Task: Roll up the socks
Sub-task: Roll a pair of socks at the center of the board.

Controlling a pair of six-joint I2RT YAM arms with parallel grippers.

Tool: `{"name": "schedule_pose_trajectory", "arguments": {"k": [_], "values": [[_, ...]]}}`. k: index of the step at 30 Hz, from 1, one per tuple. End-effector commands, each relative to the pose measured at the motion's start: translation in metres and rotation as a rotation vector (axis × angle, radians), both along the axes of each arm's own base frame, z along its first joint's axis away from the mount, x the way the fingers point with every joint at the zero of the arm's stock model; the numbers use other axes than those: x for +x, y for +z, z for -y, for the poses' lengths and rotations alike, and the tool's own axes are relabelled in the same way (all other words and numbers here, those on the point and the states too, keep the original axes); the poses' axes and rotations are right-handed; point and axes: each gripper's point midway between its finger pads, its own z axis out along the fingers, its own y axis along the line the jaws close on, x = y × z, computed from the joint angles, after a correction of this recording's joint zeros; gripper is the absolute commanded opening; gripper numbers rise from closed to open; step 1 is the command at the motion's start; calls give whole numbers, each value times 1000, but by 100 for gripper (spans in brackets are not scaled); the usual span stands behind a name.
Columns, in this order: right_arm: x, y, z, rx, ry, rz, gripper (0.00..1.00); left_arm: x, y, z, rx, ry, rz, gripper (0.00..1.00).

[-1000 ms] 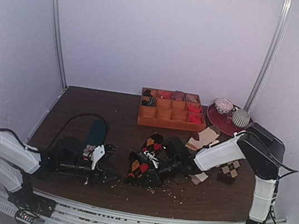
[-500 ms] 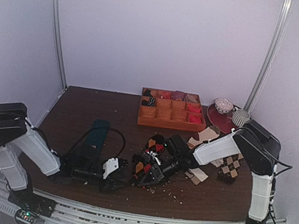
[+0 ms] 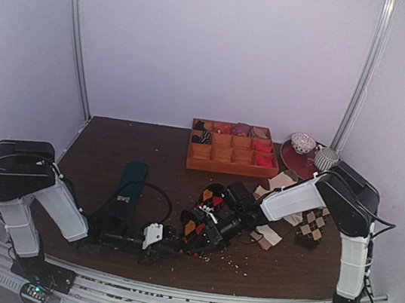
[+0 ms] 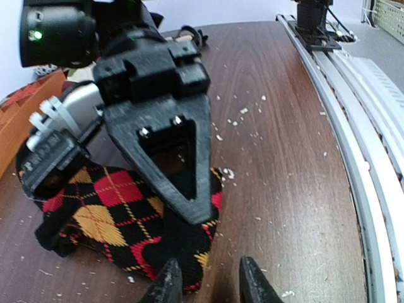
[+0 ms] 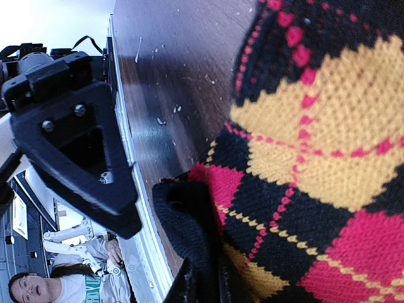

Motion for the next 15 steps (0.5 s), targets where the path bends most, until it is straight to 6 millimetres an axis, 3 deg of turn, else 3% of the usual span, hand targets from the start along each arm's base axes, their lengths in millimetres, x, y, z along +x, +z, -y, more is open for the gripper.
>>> {"name": "schedule_pose_trajectory", "arguments": {"k": [1, 15], "values": [[-23, -47, 28, -208, 1, -76, 9, -5, -3, 10, -9, -53, 13, 31], [-31, -52, 26, -203, 33, -75, 9, 4, 0, 18, -13, -33, 55, 40]]}}
